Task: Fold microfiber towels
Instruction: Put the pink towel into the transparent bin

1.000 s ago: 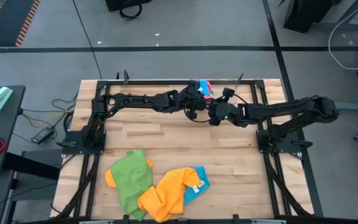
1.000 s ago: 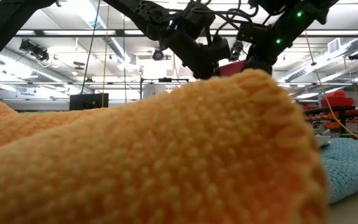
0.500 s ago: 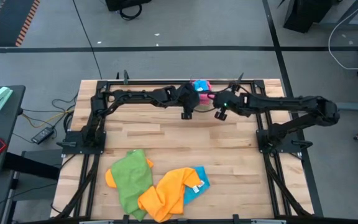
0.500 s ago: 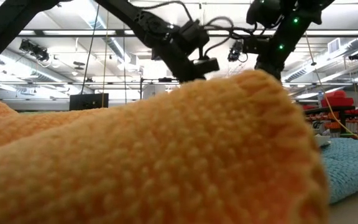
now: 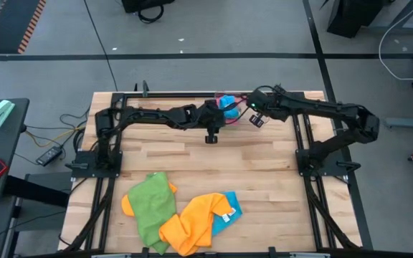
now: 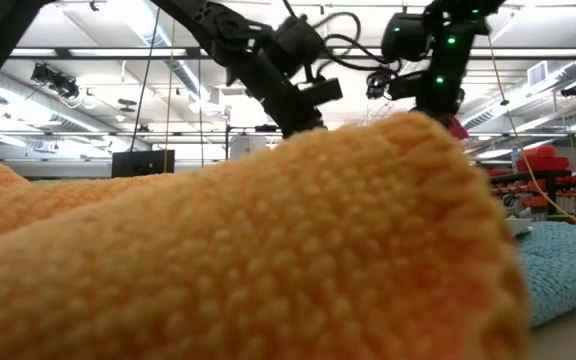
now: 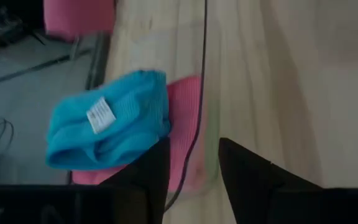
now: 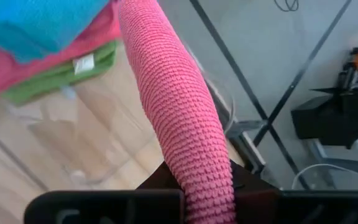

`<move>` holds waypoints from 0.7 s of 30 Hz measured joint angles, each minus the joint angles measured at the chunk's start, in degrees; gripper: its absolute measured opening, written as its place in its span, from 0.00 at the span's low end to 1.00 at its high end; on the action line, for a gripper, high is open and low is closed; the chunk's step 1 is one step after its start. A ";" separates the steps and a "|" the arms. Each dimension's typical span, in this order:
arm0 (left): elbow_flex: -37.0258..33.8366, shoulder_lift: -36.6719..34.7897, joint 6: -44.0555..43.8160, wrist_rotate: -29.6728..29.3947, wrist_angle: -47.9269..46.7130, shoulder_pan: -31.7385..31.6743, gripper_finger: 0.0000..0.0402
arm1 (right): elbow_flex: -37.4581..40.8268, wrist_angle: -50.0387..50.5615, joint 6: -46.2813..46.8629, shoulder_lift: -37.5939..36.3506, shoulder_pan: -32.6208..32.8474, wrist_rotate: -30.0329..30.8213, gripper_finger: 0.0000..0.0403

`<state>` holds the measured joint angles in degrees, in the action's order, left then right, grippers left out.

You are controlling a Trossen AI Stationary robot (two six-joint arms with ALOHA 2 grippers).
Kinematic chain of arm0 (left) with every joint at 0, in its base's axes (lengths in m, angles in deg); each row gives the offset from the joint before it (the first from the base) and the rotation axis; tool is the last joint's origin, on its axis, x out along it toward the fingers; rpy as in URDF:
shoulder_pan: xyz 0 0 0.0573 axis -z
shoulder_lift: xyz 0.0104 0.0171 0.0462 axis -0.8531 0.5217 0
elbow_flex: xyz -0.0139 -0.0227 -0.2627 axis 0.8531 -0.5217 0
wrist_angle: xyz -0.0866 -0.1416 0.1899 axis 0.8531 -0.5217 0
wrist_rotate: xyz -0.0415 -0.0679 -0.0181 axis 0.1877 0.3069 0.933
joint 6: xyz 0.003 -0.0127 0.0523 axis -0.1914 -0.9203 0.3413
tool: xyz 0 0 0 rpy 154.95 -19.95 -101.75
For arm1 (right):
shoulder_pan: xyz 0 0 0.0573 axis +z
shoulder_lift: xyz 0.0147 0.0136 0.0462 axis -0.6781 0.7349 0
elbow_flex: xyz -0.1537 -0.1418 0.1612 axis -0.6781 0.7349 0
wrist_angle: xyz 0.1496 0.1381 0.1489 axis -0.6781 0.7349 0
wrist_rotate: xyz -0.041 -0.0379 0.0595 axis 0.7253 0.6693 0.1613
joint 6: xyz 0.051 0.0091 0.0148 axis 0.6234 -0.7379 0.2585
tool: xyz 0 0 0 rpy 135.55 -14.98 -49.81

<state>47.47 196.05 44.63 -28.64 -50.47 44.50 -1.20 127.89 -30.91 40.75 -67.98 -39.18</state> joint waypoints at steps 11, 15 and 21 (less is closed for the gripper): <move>-13.68 -9.43 -3.37 2.02 9.66 0.97 0.29 | -13.12 12.97 5.21 14.59 0.01 5.47 0.06; -19.83 -13.06 -3.90 2.14 13.98 1.25 0.28 | -17.04 17.43 8.30 18.10 0.39 7.57 0.06; -27.45 -18.81 -5.23 2.14 18.70 2.06 0.28 | -23.82 27.21 11.43 23.89 0.36 8.27 0.06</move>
<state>20.02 177.24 39.40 -26.50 -31.77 46.56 -25.03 155.10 -19.48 64.64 -67.62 -30.91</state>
